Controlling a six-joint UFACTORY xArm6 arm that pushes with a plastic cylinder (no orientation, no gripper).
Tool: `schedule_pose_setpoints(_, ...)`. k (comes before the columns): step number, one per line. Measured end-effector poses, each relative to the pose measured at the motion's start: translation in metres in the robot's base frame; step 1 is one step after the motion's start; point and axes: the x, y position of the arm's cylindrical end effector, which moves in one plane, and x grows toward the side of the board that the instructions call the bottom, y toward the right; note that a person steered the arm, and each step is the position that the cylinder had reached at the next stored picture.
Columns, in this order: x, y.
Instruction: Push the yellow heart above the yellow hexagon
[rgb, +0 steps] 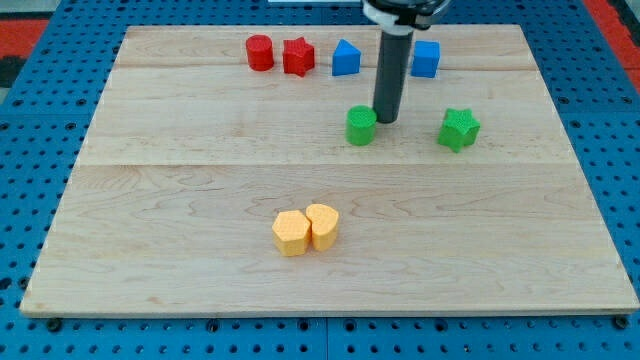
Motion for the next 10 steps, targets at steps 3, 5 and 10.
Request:
schedule_pose_setpoints(3, 0.064, 0.003)
schedule_pose_setpoints(5, 0.129, -0.01)
schedule_pose_setpoints(10, 0.167, -0.064)
